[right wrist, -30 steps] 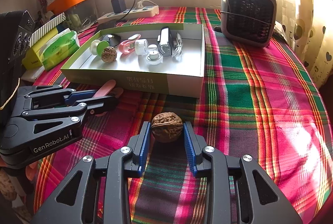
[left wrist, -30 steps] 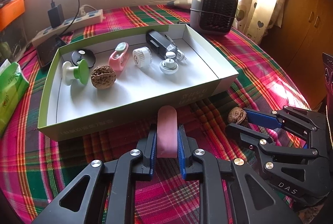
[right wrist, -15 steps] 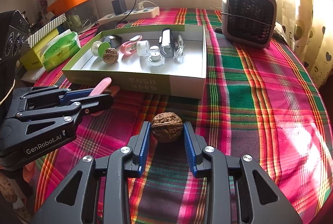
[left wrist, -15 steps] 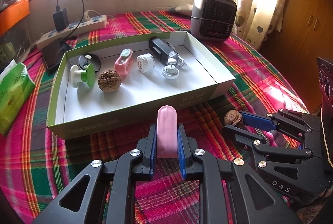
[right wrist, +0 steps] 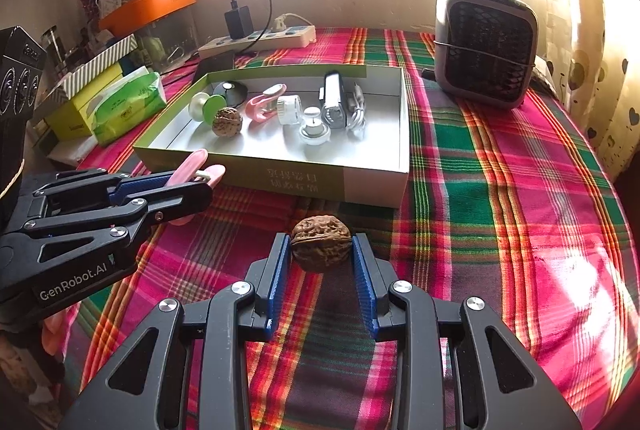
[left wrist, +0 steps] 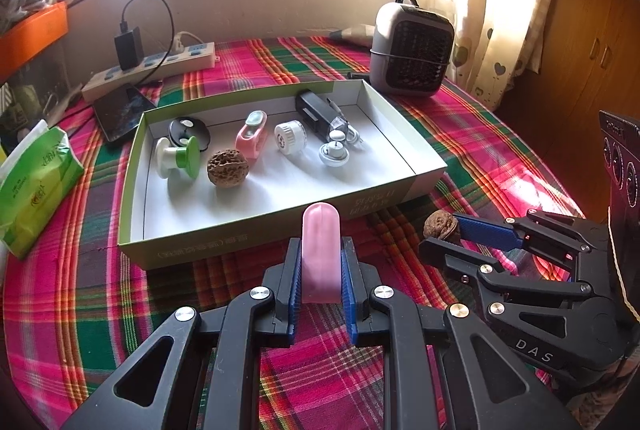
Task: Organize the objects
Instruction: 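Carry the pink bar and walnut over the tray with both grippers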
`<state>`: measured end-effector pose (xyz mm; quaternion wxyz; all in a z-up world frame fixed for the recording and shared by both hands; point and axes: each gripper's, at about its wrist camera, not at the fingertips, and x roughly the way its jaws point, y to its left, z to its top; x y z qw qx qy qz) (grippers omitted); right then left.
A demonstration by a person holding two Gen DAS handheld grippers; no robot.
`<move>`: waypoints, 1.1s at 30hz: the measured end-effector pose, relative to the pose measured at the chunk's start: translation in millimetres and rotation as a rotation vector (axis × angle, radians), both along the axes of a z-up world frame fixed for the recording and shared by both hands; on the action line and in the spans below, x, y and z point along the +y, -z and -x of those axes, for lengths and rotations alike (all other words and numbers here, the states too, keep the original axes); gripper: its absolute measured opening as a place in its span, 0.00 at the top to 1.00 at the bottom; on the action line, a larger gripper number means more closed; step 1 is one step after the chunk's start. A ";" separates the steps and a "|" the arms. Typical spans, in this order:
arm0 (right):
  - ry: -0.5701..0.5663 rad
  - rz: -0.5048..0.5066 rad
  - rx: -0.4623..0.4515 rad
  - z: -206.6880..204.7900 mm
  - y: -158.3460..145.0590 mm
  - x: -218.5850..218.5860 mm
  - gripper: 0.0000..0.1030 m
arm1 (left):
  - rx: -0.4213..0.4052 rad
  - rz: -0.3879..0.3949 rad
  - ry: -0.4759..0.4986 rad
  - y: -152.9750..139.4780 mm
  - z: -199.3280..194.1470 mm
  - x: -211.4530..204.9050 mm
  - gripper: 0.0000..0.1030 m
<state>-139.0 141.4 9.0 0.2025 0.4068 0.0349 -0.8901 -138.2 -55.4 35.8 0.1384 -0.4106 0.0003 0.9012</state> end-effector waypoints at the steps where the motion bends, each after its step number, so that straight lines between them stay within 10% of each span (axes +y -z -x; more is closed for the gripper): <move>1: -0.001 0.000 0.002 0.1 -0.9 -0.4 0.68 | 0.002 -0.001 0.000 -0.6 -0.3 -0.3 0.85; 33: -0.026 0.013 0.089 31.5 -34.4 -15.0 0.68 | 0.038 -0.010 -0.063 -16.3 22.7 -17.9 0.84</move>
